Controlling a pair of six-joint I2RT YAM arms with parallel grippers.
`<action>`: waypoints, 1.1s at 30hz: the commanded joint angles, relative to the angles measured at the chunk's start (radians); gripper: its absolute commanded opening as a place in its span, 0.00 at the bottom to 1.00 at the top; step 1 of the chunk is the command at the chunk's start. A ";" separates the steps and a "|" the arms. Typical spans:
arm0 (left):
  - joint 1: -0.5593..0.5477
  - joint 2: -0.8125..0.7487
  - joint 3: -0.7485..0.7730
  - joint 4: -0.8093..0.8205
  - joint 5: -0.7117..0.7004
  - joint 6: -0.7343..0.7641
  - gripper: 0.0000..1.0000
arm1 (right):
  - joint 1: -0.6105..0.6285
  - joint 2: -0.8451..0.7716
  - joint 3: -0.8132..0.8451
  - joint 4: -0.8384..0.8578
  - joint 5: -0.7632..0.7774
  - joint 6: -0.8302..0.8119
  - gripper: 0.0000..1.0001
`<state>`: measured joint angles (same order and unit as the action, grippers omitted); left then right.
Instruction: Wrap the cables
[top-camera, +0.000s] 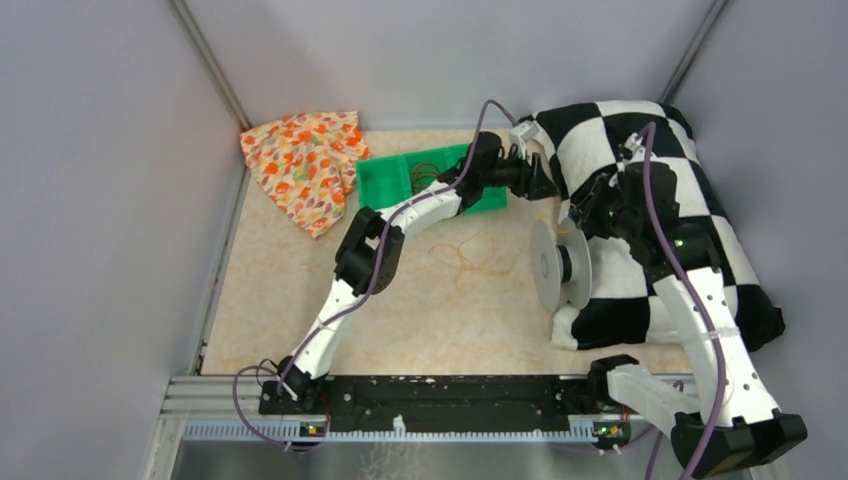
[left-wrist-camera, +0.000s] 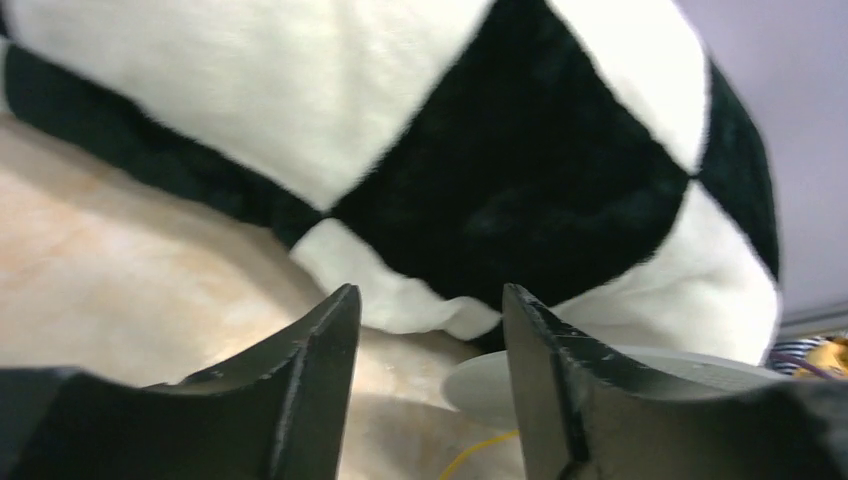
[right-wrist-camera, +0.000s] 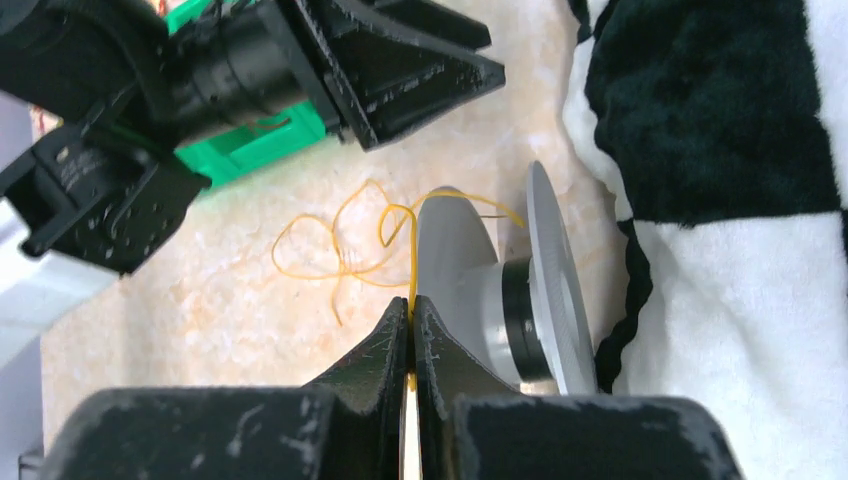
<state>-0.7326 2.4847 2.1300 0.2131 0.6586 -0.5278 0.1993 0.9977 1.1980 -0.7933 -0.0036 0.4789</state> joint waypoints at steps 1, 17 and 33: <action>0.018 -0.113 -0.004 -0.029 -0.061 0.066 0.66 | 0.005 -0.028 -0.006 -0.089 -0.069 -0.057 0.00; 0.029 -0.434 -0.214 -0.146 -0.176 0.084 0.79 | 0.003 -0.053 0.035 -0.250 0.081 -0.118 0.00; -0.044 -0.637 -0.559 -0.202 -0.293 0.162 0.79 | 0.005 -0.024 0.044 -0.253 0.178 -0.216 0.00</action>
<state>-0.7868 1.9156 1.5940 0.0067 0.3950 -0.3927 0.2001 0.9707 1.2140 -1.0687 0.1368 0.3084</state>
